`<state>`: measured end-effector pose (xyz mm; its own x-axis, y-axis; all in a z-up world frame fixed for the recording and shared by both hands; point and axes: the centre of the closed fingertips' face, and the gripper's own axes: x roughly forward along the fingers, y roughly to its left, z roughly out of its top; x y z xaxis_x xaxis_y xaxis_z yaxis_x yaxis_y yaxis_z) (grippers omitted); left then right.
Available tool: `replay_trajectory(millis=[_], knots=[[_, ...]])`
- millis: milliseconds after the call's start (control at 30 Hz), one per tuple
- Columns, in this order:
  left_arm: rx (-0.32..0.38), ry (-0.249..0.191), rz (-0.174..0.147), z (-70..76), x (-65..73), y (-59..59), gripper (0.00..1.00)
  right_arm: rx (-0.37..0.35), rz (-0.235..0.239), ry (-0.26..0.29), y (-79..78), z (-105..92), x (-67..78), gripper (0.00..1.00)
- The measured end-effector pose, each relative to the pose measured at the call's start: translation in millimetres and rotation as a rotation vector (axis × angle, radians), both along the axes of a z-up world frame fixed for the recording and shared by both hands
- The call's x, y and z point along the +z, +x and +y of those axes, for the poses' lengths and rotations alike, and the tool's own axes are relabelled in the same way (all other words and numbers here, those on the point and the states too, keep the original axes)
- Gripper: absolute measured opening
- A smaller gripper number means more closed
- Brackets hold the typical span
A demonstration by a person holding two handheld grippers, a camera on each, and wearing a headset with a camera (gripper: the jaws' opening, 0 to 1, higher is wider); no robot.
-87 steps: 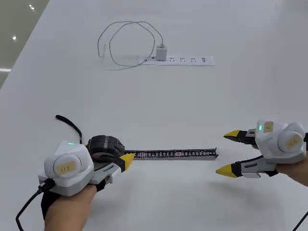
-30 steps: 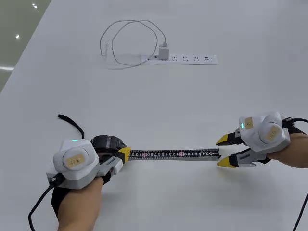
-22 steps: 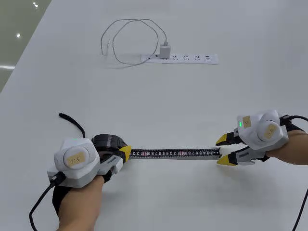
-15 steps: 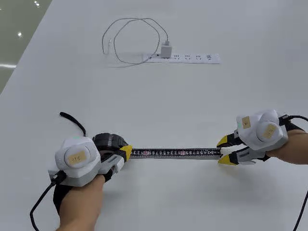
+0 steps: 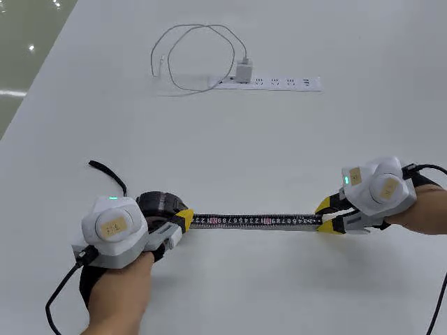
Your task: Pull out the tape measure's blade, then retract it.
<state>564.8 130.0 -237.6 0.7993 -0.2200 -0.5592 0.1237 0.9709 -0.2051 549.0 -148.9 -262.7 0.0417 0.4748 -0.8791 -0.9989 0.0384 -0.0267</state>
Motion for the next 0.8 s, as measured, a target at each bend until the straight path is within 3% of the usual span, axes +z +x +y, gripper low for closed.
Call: replay_trajectory(millis=[367,800], knots=[[0.017,-0.017,0.004,0.5,0.6,0.7,0.62,0.005,-0.008,-0.009,-0.6,-0.3,-0.5,0.11],[0.004,0.009,0.024,0.5,-0.6,0.4,0.6,0.012,-0.009,-0.021,0.8,-1.9,-2.3,0.1]])
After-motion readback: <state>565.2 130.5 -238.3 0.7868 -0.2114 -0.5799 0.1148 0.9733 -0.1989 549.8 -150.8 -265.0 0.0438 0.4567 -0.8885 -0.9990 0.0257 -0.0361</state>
